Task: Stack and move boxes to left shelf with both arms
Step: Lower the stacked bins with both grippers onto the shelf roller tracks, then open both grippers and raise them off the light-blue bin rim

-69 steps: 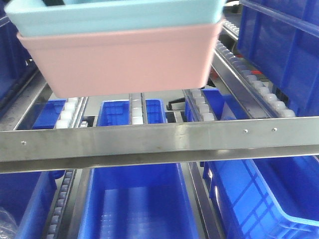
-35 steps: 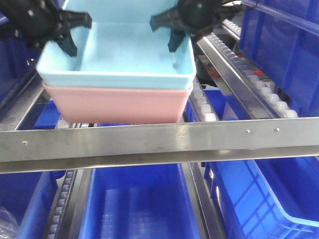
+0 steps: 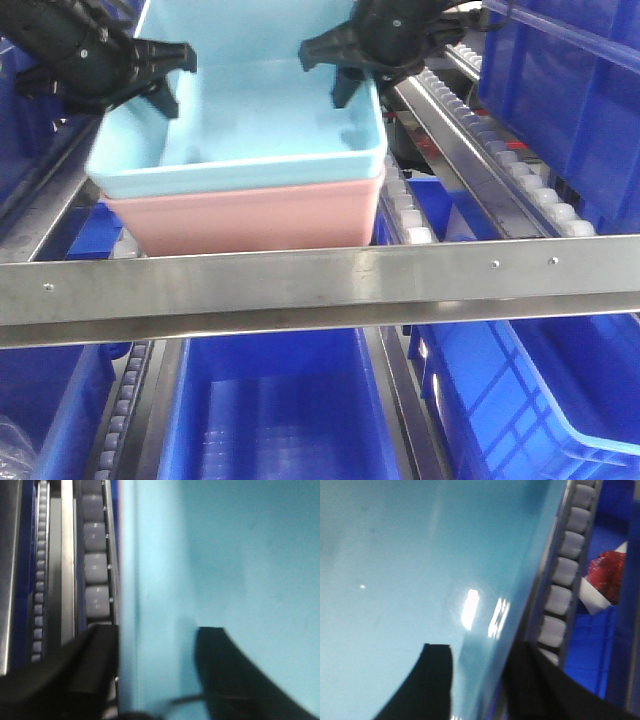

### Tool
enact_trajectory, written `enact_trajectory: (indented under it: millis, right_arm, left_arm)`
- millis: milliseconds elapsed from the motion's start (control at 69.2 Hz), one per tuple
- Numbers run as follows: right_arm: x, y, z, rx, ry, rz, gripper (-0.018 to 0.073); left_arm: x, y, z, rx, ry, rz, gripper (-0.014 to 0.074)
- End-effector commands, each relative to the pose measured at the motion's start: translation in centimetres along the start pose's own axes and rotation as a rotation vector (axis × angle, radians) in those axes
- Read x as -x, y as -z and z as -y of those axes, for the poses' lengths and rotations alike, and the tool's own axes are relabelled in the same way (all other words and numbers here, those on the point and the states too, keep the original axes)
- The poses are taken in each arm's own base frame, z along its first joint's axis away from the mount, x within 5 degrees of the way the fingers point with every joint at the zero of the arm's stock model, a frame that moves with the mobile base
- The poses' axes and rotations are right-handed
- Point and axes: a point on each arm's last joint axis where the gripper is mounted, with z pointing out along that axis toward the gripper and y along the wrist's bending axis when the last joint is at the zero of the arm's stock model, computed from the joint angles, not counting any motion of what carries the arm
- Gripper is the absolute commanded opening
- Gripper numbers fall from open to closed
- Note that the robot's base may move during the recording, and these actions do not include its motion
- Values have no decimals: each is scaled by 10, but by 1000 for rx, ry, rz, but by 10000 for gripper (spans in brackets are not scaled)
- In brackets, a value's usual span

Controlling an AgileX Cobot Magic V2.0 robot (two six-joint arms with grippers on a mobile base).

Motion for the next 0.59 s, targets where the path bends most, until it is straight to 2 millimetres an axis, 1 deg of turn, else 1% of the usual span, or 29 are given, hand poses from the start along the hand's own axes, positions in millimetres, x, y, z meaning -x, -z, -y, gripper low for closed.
enact_trajectory:
  millis: [0, 43, 87, 275, 492, 578]
  right_arm:
    - [44, 38, -4, 21, 9, 218, 494]
    - [44, 38, -2, 18, 7, 217, 543]
    - [44, 38, -1, 17, 7, 217, 566]
    - [47, 43, 3, 6, 5, 209, 572]
    - [60, 69, 17, -22, -6, 240, 572]
    - [64, 83, 21, -32, -11, 237, 567]
  left_arm:
    - [45, 26, 10, -51, 9, 231, 487]
    - [45, 26, 9, -50, 10, 231, 524]
    - [45, 26, 9, -49, 10, 229, 545]
    - [48, 31, 10, -50, -11, 236, 545]
    - [60, 50, 13, -54, -34, 272, 541]
    - [66, 63, 14, -51, -34, 266, 510]
